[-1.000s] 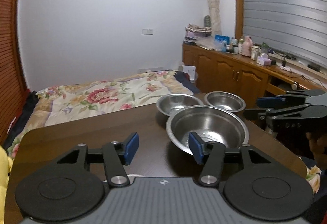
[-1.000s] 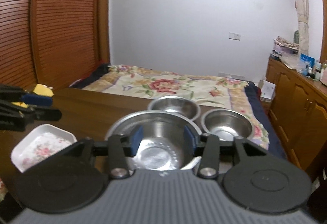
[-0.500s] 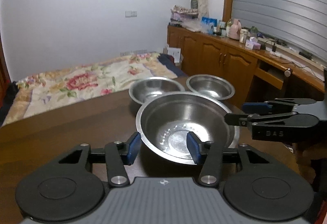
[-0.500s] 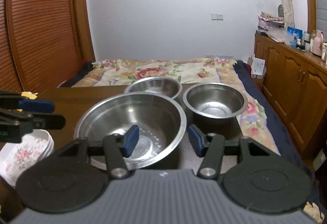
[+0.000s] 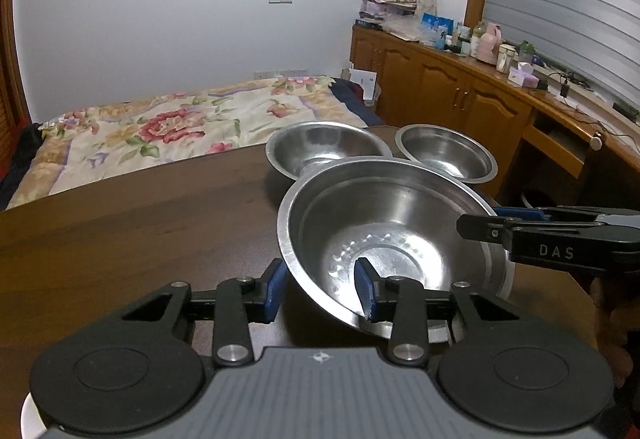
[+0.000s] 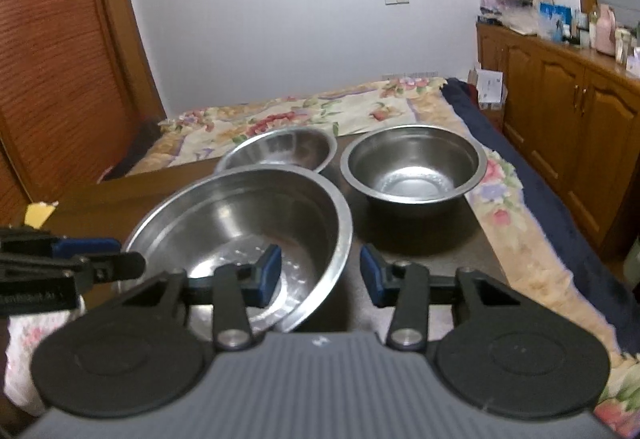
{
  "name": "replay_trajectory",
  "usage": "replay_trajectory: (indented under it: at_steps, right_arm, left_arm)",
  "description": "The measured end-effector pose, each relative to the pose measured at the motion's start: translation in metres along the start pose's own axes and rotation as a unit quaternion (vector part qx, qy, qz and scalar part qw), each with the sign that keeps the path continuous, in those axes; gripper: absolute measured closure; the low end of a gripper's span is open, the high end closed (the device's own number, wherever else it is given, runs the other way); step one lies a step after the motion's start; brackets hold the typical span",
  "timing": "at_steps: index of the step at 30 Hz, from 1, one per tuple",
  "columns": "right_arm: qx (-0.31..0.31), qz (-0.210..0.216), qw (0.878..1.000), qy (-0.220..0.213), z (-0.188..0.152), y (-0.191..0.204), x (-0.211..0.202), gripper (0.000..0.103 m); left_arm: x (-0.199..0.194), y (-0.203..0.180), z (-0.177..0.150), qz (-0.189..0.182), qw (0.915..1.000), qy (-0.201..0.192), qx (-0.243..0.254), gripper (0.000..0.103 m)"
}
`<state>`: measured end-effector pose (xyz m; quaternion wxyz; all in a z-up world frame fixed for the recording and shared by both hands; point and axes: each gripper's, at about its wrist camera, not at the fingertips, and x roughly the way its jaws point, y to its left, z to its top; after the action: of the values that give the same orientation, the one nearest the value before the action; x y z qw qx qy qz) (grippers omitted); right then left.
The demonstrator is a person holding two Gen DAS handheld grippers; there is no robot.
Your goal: Organize plates and bowls
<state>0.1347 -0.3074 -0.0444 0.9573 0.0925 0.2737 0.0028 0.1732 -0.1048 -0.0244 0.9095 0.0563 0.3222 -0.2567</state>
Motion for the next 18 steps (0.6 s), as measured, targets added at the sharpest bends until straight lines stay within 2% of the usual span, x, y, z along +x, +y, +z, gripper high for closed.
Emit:
replay_trajectory:
  at_steps: [5, 7, 12, 18]
  right_arm:
    - [0.011, 0.000, 1.000, 0.008, 0.003, -0.004, 0.007, 0.067]
    - [0.018, 0.004, 1.000, 0.013, 0.003, -0.007, 0.011, 0.070]
    - [0.041, 0.020, 0.999, 0.022, 0.000, -0.014, 0.017, 0.082]
    - [0.070, 0.040, 0.997, 0.017, -0.002, -0.018, 0.011, 0.083]
  left_arm:
    - [0.011, 0.003, 0.003, 0.009, 0.9998, 0.009, -0.012, 0.072]
    - [0.014, 0.003, 0.003, 0.016, 0.9997, 0.013, -0.012, 0.079]
    - [0.013, 0.004, 0.004, 0.017, 0.9997, 0.015, -0.007, 0.081]
    - [0.003, 0.009, 0.002, 0.010, 0.9996, 0.014, -0.024, 0.081]
